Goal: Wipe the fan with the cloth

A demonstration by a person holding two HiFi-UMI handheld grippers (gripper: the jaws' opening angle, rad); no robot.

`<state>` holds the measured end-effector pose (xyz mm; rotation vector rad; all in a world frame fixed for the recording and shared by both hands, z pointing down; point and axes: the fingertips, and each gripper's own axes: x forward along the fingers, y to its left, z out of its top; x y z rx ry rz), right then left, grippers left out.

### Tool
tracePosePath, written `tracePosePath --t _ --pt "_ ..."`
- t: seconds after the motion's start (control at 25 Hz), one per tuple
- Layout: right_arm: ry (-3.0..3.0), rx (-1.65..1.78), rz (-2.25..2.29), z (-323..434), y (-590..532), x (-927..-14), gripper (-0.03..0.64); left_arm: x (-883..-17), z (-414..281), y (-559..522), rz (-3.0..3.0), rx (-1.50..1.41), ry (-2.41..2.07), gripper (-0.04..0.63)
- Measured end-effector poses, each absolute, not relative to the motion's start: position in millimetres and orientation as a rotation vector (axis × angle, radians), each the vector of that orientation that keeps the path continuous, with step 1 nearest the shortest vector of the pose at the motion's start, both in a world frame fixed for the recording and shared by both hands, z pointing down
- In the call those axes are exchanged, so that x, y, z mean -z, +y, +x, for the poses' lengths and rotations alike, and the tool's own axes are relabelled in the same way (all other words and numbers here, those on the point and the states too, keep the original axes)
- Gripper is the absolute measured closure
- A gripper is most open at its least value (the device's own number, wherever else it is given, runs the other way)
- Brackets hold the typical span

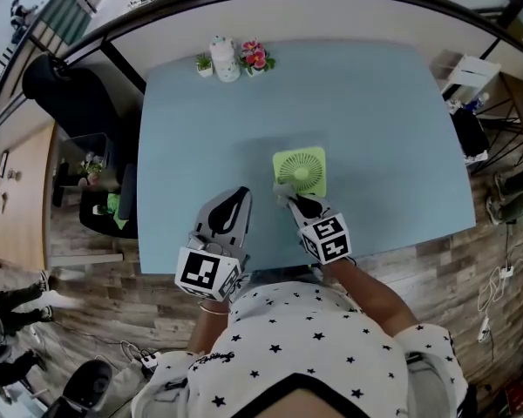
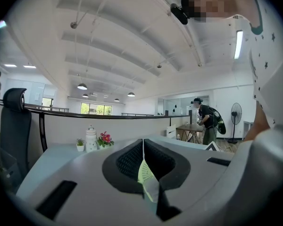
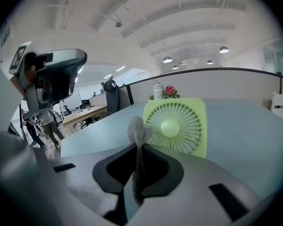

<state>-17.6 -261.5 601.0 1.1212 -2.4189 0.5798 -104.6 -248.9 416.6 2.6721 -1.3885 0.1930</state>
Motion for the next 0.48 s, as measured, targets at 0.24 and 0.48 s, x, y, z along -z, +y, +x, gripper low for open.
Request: tracePosePath --t 0.24,0.48 --pt "-2.390 -0.565 1.041 -34.7 -256.0 -618.9 0.586 -416.9 -119.1 -245.7 2.641 -0.197 -1.433 0.563" --pt "-2.334 -0.558 1.066 -20.1 -257.0 -633.0 0.586 -418.1 -119.4 -248.3 2.644 -0.202 -1.429 0.563"
